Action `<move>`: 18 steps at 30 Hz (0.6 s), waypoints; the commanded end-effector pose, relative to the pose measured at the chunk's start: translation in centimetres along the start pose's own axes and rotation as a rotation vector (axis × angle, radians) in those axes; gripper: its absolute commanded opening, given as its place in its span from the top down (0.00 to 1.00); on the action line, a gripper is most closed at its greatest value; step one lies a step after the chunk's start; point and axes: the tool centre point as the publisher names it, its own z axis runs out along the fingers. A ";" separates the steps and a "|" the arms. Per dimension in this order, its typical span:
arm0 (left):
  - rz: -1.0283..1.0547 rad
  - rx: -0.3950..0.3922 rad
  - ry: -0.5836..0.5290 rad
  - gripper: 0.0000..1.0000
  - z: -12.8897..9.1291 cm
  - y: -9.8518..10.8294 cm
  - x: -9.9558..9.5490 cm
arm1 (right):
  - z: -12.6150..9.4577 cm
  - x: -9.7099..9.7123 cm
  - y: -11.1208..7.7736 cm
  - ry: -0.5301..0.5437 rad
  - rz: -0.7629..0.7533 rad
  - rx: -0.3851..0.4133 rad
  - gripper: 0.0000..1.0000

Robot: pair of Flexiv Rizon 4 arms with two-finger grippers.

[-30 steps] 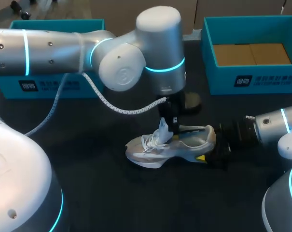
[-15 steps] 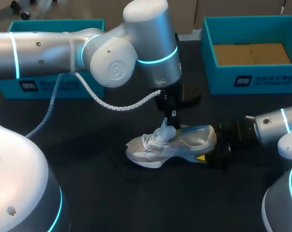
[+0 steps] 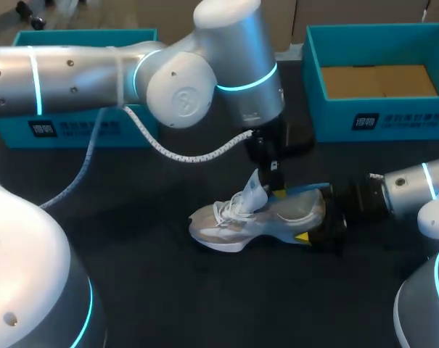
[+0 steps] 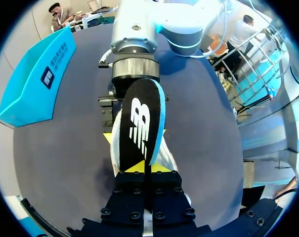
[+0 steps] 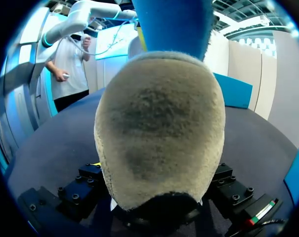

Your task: Take the shoe out of the shoebox, open the shoe tongue, remove and reinsert the insole, then place the shoe into the shoebox

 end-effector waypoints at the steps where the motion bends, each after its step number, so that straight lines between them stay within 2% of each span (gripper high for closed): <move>1: -0.005 -0.014 0.005 1.00 0.7 -0.5 -0.2 | 0.1 0.0 0.0 -0.001 0.000 0.004 1.00; 2: -0.009 -0.016 -0.001 0.99 0.7 -0.5 -0.2 | 0.1 0.0 0.0 -0.001 0.000 0.004 1.00; 4: -0.004 -0.017 -0.010 0.76 0.7 -0.5 0.0 | 0.1 0.0 0.0 -0.001 0.000 0.004 1.00; 5: 0.000 -0.016 -0.016 0.71 0.6 -0.5 0.1 | 0.1 0.0 0.0 -0.001 0.000 0.004 1.00; 6: 0.005 -0.016 -0.027 0.62 0.5 -0.6 0.2 | 0.1 0.0 0.0 -0.001 0.000 0.004 1.00; 10: 0.030 -0.005 -0.060 0.54 0.1 -0.6 0.6 | 0.1 0.0 0.0 -0.001 0.000 0.004 1.00; 18: 0.055 0.037 -0.173 0.51 0.5 -0.6 1.0 | 0.1 0.0 0.0 -0.001 0.000 0.004 1.00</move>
